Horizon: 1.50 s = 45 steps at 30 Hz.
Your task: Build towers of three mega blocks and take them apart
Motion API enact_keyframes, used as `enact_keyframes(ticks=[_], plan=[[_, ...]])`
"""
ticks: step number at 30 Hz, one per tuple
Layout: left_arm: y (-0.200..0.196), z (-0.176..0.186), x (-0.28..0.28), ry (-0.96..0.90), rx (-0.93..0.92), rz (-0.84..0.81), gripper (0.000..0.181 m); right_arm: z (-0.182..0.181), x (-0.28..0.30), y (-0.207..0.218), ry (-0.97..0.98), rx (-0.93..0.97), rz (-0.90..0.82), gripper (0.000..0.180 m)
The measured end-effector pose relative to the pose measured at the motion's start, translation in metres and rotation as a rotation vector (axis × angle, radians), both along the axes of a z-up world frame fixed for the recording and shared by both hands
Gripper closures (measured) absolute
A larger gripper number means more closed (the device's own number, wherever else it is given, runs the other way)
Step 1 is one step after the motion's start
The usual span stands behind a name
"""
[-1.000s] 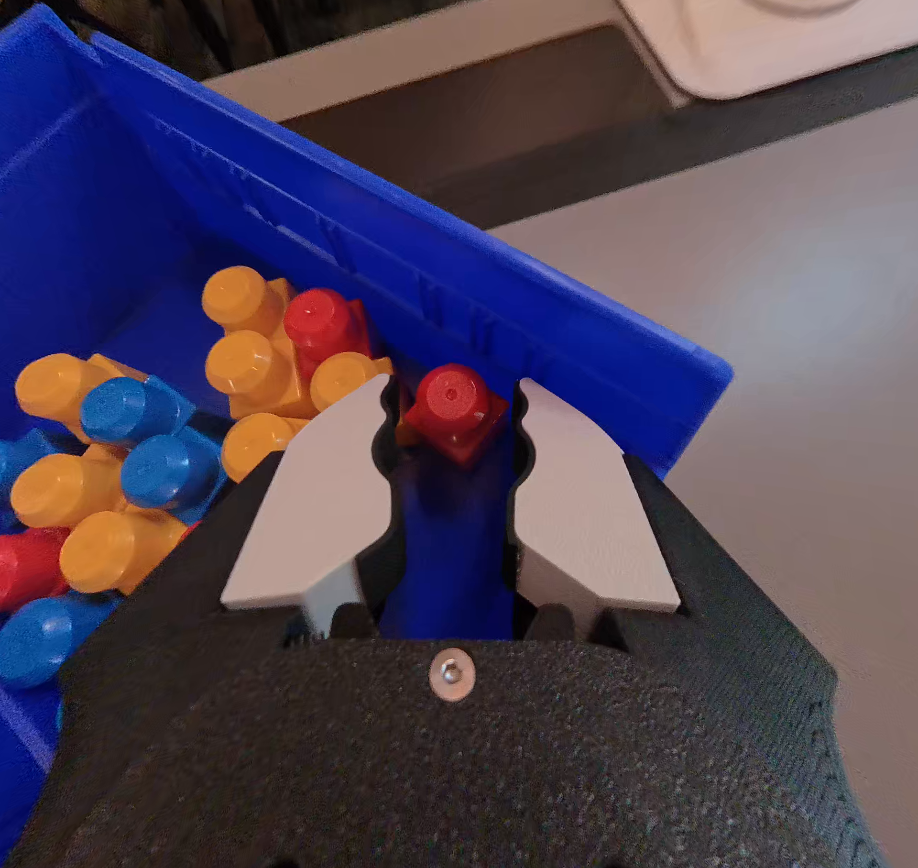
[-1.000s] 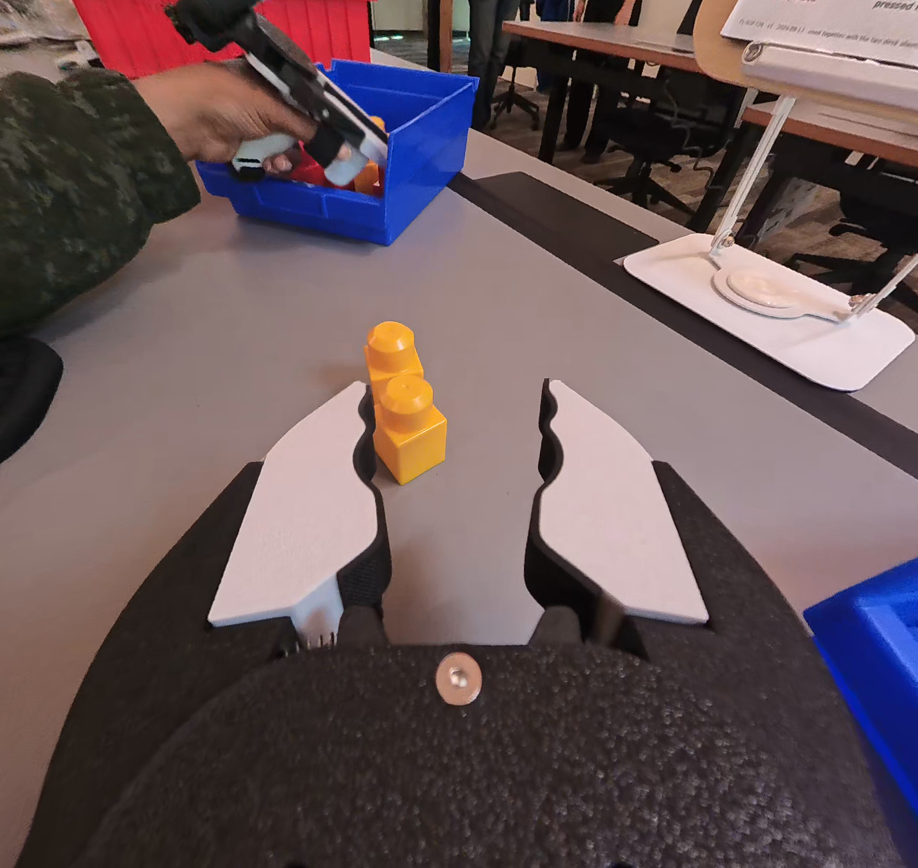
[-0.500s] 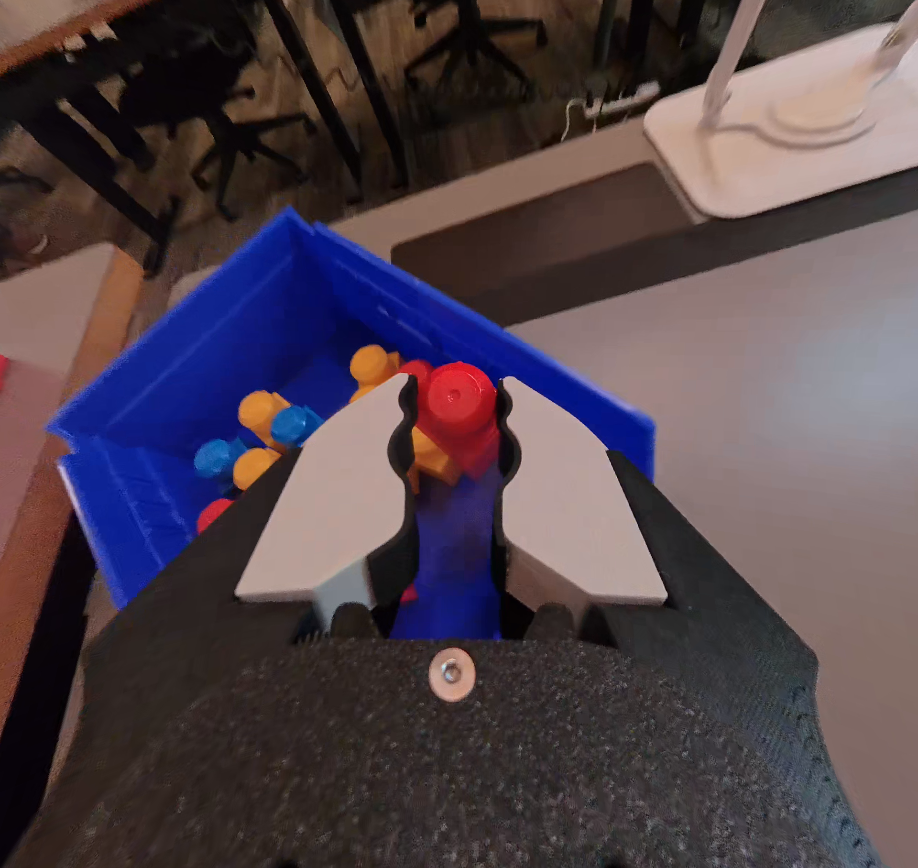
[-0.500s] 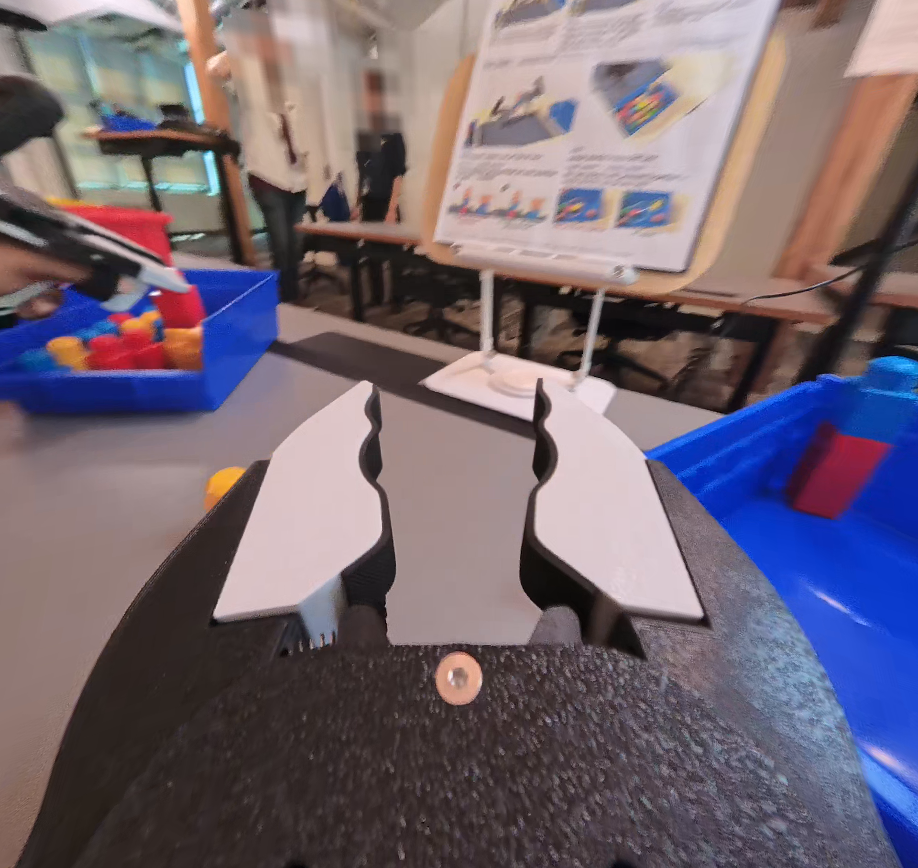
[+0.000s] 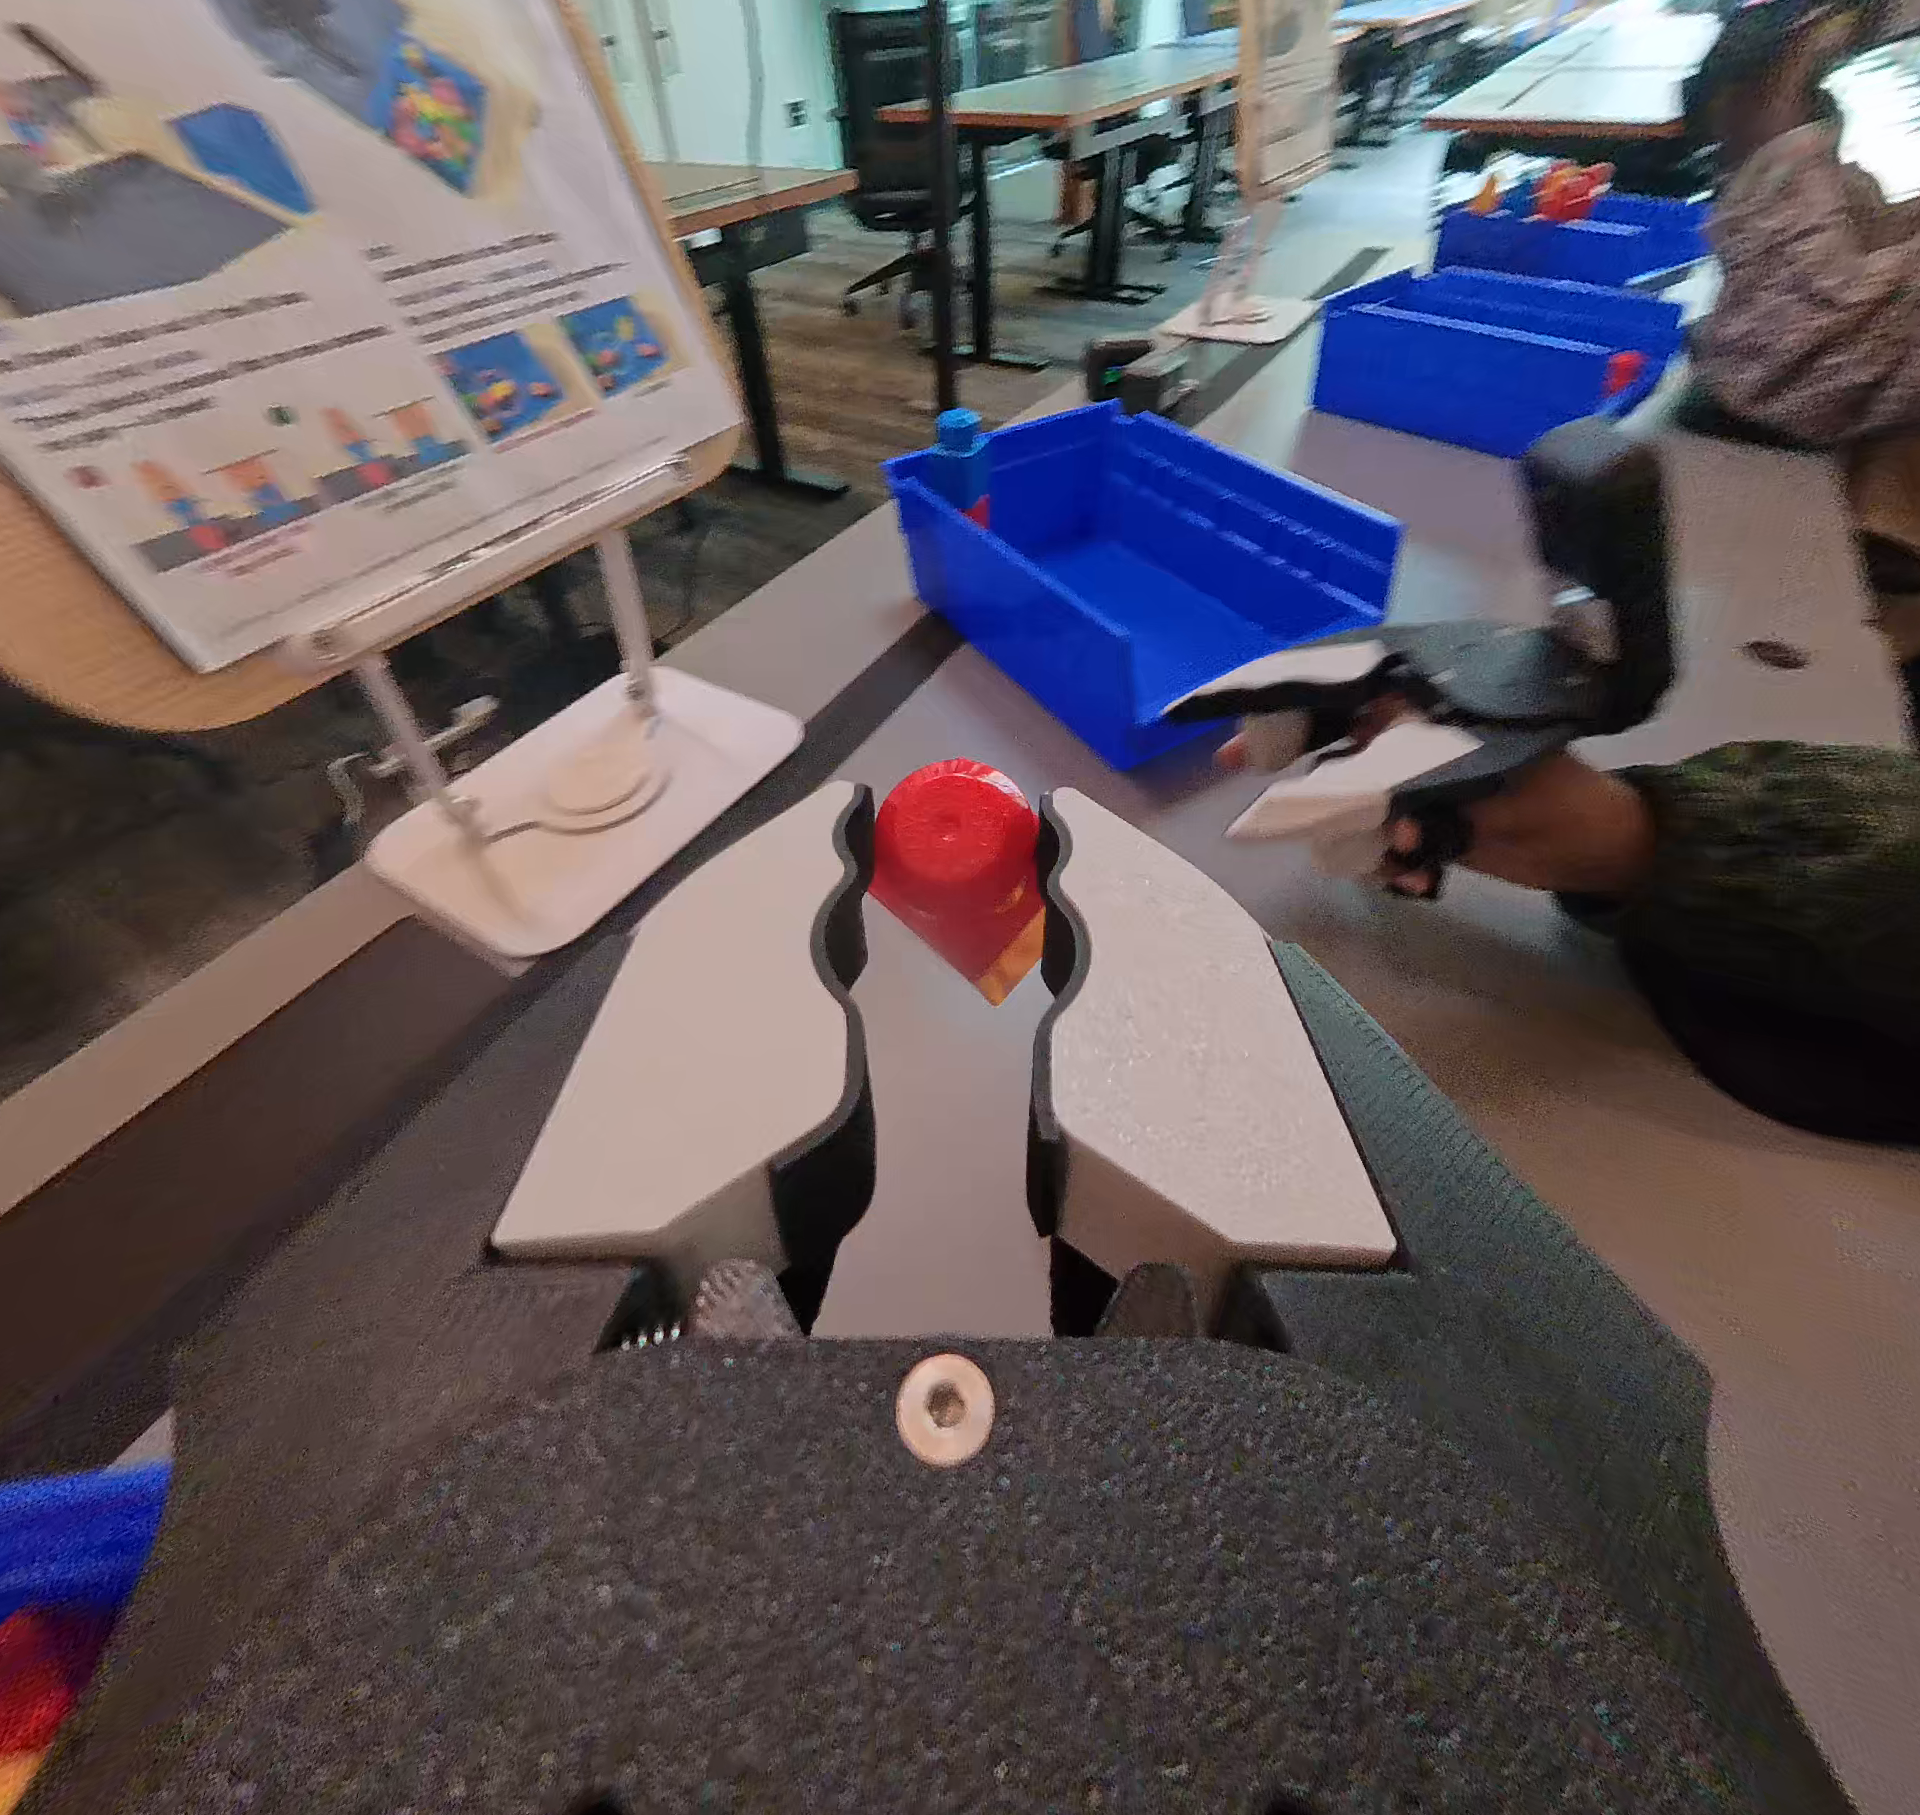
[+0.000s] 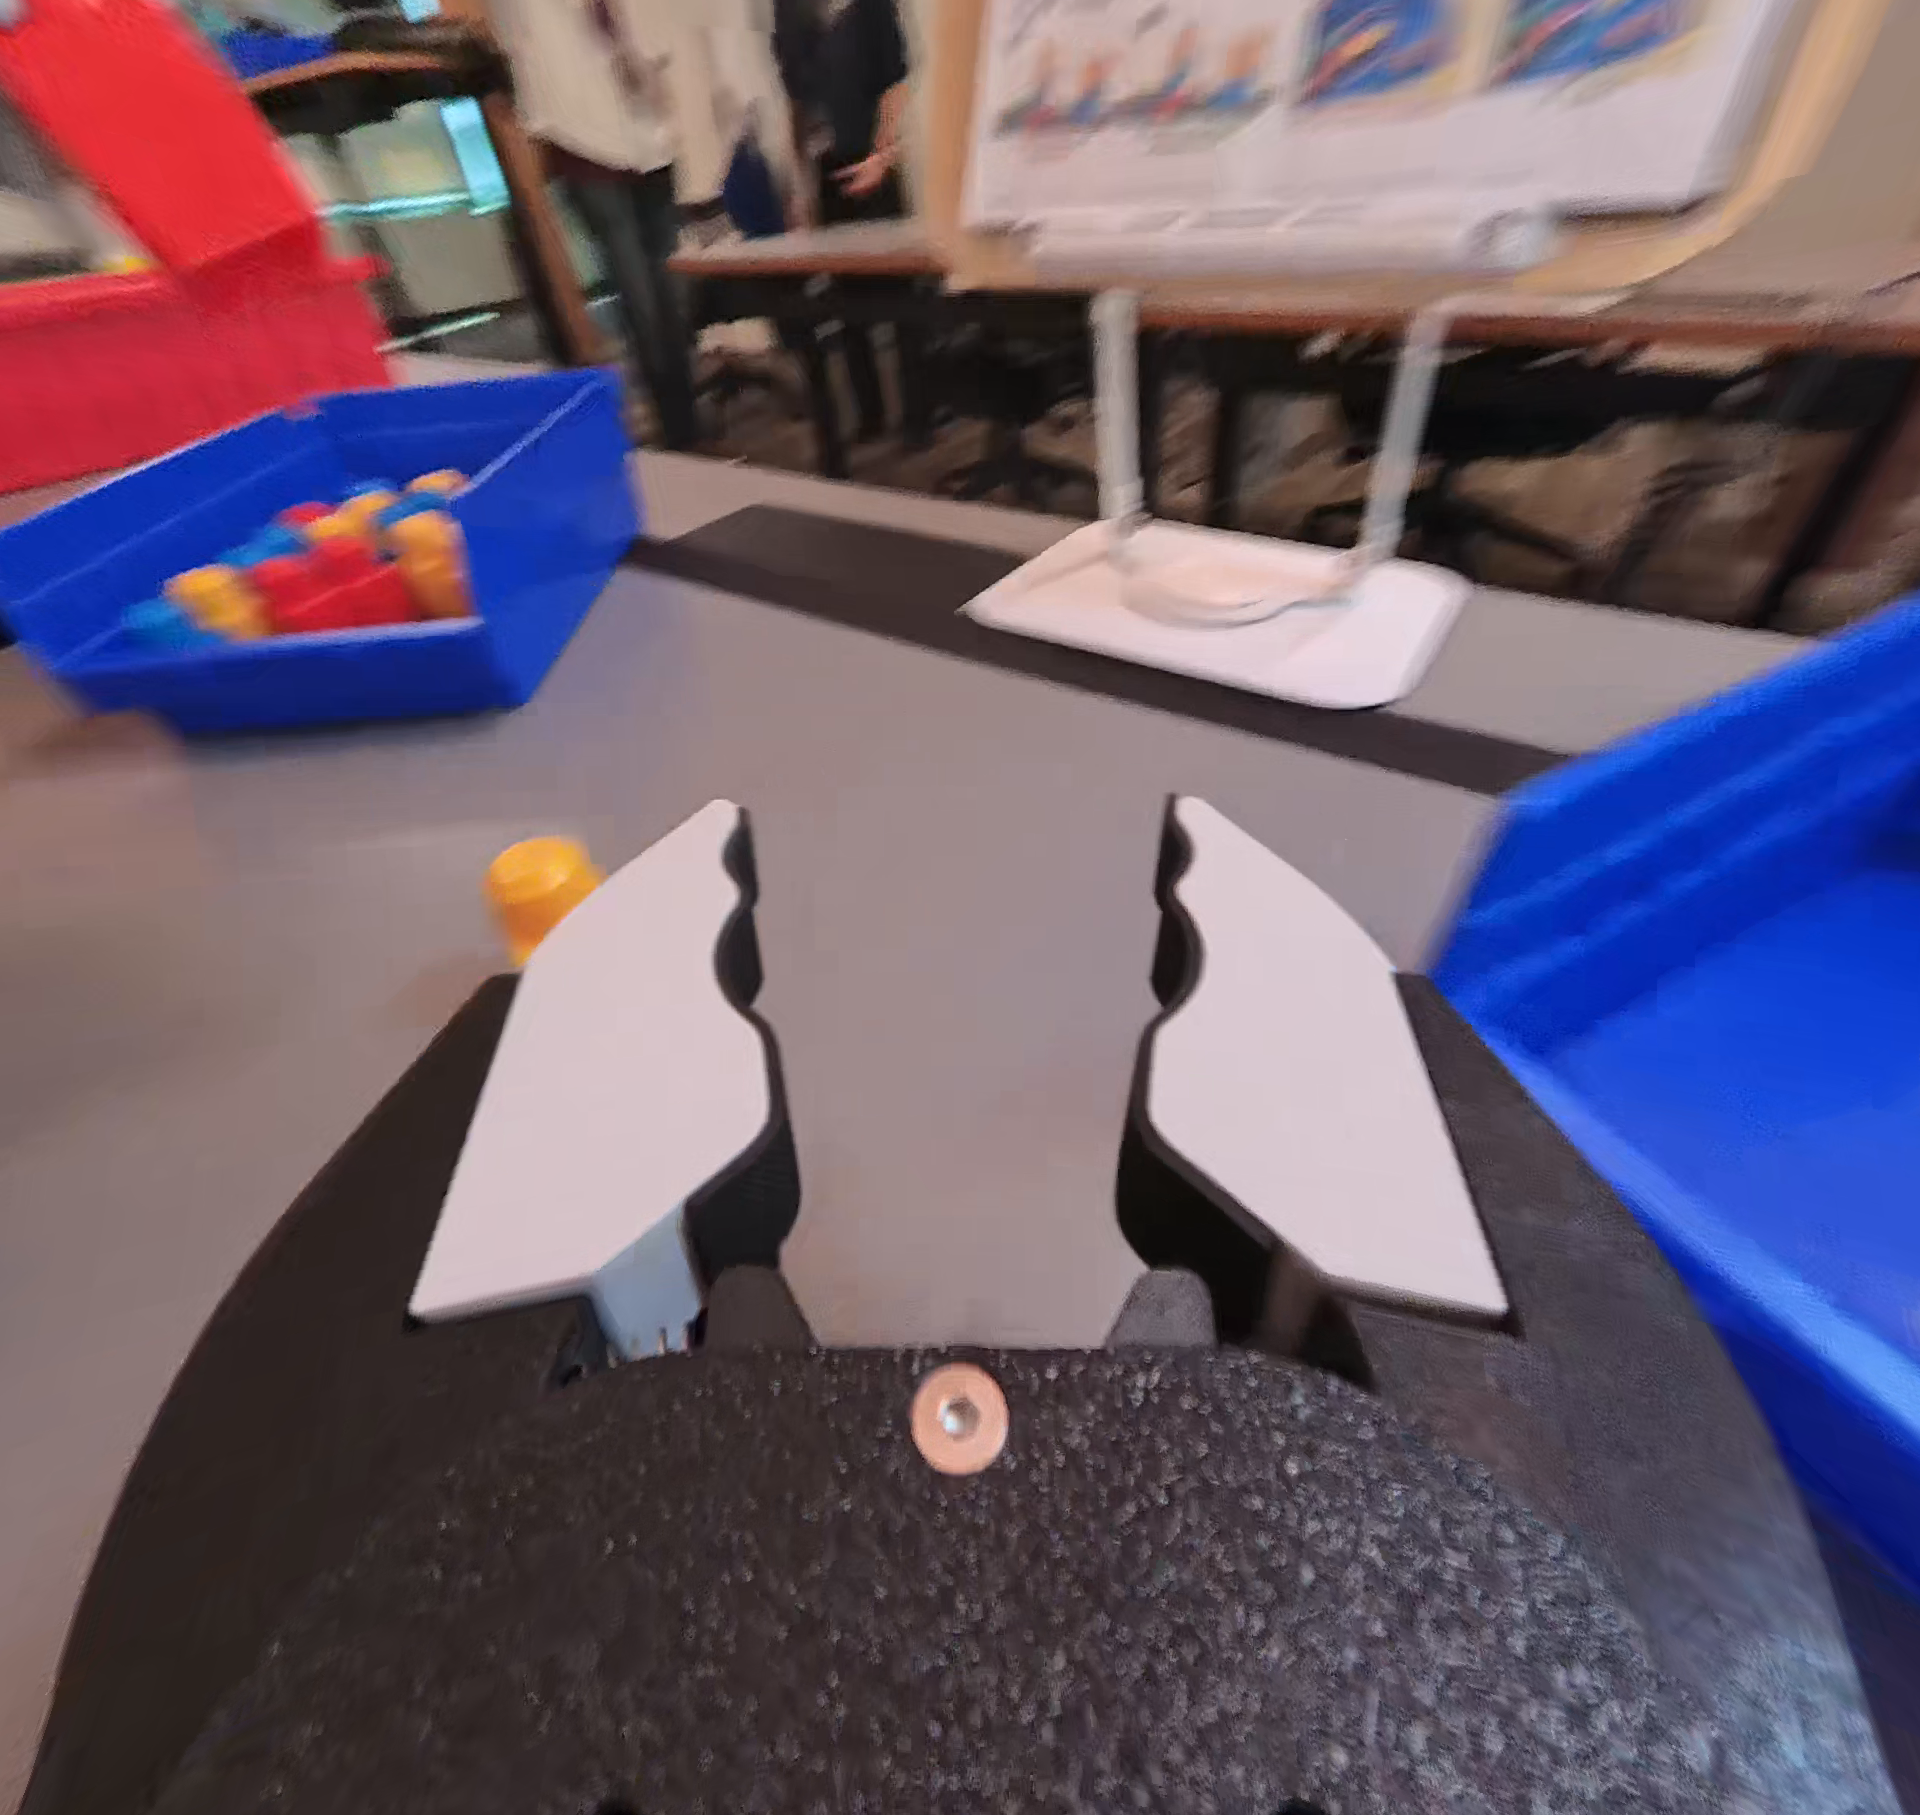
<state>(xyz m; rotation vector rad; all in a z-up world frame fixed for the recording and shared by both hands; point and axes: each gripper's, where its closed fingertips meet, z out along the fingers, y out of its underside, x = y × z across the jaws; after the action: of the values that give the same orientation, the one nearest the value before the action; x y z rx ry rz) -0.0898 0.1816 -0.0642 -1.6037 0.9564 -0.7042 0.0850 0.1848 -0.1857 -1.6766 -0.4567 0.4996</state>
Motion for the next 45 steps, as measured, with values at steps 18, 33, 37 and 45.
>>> enact_keyframes(ticks=[18,33,37,45], plan=[[-0.060,-0.033,0.055,0.104,-0.099,-0.405,0.151,-0.109,-0.104,-0.048,-0.506,-0.303,0.545,0.134],[-0.065,-0.055,0.067,0.194,-0.126,-0.436,0.151,-0.092,-0.106,-0.064,-0.450,-0.251,0.614,0.140],[-0.055,-0.075,0.083,0.254,-0.196,-0.370,0.151,-0.072,-0.100,-0.059,-0.397,-0.214,0.524,0.140],[-0.042,-0.119,0.113,0.422,-0.225,-0.246,0.151,-0.076,-0.087,-0.051,-0.429,-0.277,0.413,0.142]])
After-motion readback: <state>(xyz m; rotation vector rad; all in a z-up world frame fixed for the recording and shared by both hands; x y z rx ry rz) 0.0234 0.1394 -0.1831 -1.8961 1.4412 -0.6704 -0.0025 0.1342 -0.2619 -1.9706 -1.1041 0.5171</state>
